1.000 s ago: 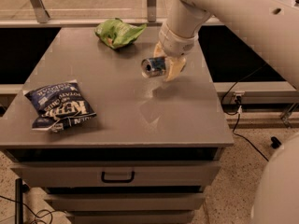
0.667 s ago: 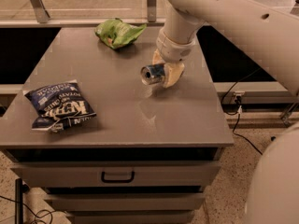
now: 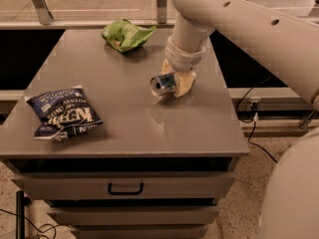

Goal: Knock redbull can over

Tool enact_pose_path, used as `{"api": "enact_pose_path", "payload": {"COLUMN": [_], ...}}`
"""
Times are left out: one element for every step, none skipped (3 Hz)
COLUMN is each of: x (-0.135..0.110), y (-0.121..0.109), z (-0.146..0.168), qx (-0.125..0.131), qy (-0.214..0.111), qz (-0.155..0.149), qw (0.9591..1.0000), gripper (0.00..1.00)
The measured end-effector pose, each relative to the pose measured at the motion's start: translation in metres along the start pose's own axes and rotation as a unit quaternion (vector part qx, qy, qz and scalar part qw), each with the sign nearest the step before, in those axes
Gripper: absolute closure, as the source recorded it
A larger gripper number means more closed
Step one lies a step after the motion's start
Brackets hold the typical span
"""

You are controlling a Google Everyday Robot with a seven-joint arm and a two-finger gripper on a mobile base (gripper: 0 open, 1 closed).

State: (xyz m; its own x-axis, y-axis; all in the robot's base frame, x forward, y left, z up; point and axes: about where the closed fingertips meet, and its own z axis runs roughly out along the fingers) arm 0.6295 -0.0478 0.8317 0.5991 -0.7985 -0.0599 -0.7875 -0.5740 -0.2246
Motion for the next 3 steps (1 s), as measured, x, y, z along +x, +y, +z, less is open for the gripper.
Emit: {"api": "enact_pose_path", "payload": {"x": [-0.0001,-0.0001,-0.0003], "y": [-0.0002,-0.0002,-0.0003], "z": [-0.0006,-0.0005,-0.0001], "qx": [0.0,0.0,-0.001], "qy": [0.0,0.0,0.0], "qz": [0.0,0.0,0.0], "qw": [1.0,1.0,1.0], "gripper": [0.83,0.59,0.36]}}
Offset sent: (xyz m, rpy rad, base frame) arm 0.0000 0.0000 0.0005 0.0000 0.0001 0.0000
